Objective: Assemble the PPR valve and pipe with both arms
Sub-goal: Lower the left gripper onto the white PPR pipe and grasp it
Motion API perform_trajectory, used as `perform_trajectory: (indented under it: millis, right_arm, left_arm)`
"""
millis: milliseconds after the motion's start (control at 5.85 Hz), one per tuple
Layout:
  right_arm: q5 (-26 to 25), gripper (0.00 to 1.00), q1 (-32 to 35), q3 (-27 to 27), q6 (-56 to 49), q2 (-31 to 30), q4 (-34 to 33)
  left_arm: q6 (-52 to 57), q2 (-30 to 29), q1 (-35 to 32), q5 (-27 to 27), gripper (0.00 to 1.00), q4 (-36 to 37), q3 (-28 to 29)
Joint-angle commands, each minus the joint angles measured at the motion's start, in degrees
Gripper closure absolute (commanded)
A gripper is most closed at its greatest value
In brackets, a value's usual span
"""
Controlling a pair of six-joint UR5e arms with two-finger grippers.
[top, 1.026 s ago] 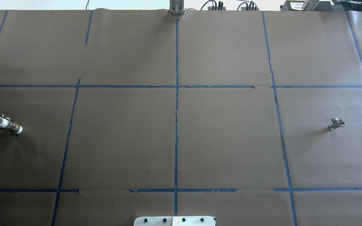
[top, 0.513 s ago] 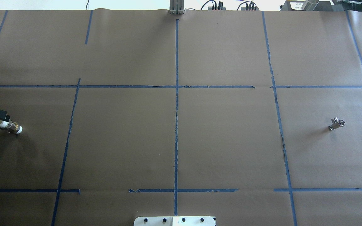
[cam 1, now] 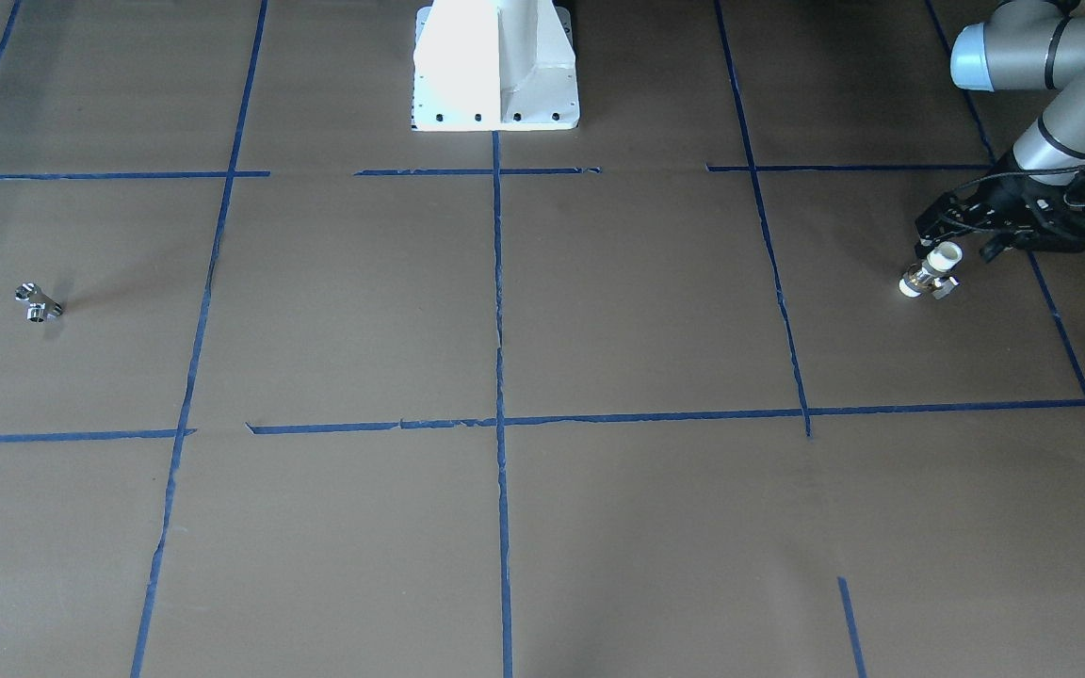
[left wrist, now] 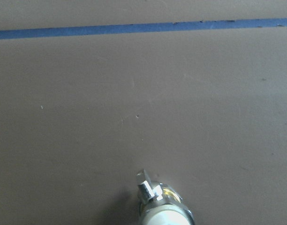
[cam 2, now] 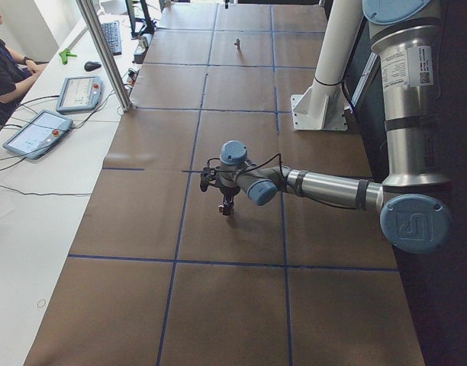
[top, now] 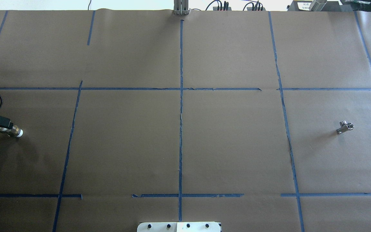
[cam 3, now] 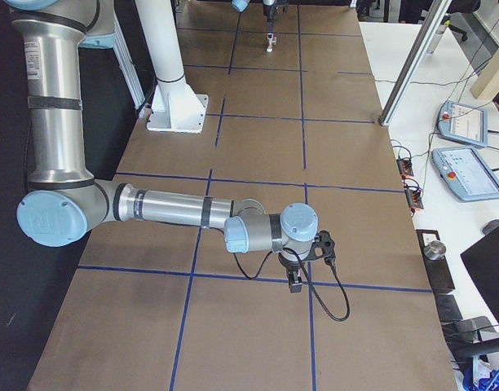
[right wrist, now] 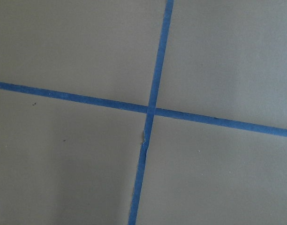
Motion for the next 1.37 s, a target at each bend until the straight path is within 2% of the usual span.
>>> perform_trajectory:
  millis: [0, 171, 513, 1026, 1197]
  right_arm:
    - [0.0, 0.00, 0.0, 0.0, 0.0, 0.0, 0.0]
    - [0.0, 0.00, 0.0, 0.0, 0.0, 0.0, 0.0]
    - [0.0, 0.00, 0.0, 0.0, 0.0, 0.0, 0.0]
    - [0.0, 0.00, 0.0, -0.2, 0.0, 0.0, 0.0]
    - [0.0, 0.00, 0.0, -0.3, 0.0, 0.0, 0.0]
  left_arm:
    - [0.1, 0.0, 0.3, -0.1, 0.83, 0.0, 0.0]
    - [0.1, 0.0, 0.2, -0.1, 0.93, 0.1, -0.1]
    - [0.1, 0.0, 0.1, 0.0, 1.00, 0.2, -1.7]
    - [-3.0, -1.3, 0.0, 0.0, 1.00, 3.8, -7.8]
    - [-8.6, -6.2, 0.2, 0.1, 1.00, 5.4, -8.3]
